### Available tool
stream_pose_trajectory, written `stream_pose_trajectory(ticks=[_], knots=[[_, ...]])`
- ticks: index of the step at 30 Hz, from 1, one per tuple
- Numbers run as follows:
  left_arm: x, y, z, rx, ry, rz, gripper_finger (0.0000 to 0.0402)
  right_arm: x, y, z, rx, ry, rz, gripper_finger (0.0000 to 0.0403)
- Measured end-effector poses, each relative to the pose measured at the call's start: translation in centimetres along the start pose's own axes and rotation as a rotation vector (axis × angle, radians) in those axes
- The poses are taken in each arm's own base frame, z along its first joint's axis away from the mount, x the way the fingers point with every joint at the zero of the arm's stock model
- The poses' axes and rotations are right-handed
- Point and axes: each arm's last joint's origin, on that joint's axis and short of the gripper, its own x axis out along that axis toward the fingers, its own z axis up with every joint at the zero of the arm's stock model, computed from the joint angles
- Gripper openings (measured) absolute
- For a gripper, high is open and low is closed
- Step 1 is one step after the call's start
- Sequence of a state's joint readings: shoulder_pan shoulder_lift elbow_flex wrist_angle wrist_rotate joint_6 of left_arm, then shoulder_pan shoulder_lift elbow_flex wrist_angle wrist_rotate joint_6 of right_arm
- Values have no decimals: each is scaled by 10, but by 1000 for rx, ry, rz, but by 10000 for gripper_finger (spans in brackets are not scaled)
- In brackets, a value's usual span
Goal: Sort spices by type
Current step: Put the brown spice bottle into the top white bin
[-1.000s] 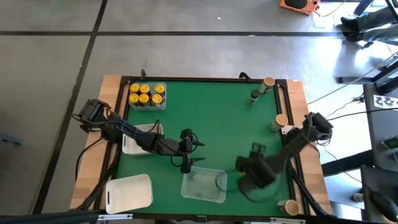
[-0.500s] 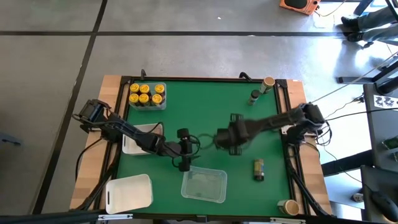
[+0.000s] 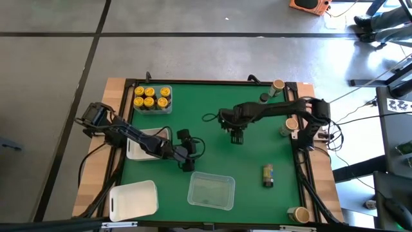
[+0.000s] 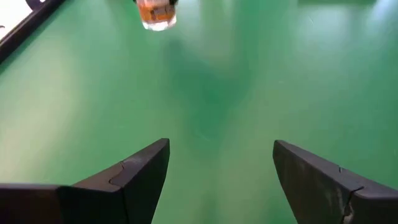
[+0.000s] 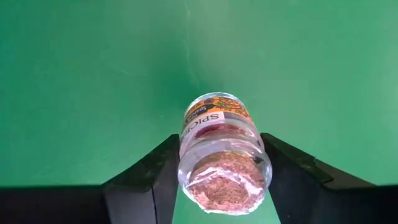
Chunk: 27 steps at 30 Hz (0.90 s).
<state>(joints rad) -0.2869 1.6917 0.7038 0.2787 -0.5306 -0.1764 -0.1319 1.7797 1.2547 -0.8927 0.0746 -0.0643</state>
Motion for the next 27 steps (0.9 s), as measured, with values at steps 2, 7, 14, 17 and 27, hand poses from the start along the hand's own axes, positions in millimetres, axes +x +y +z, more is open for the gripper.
stream_pose_trajectory(ticks=[2, 7, 14, 17, 27], knots=[[0, 1, -2, -10, 5, 2, 285, 6, -6, -2, 27, -5, 45, 197], [0, 1, -4, -6, 12, 2, 285, 21, -6, -8, 64, -23, 114, 197], [0, 1, -3, -19, 8, 0, 285, 24, -4, -10, 126, -33, 162, 215], [0, 1, -3, -25, 8, 1, 285, 18, -5, -9, 124, -4, 102, 248], [5, 10, 14, -170, -129, -27, 299, -39, 27, -38, 42, -81, 154, 330]])
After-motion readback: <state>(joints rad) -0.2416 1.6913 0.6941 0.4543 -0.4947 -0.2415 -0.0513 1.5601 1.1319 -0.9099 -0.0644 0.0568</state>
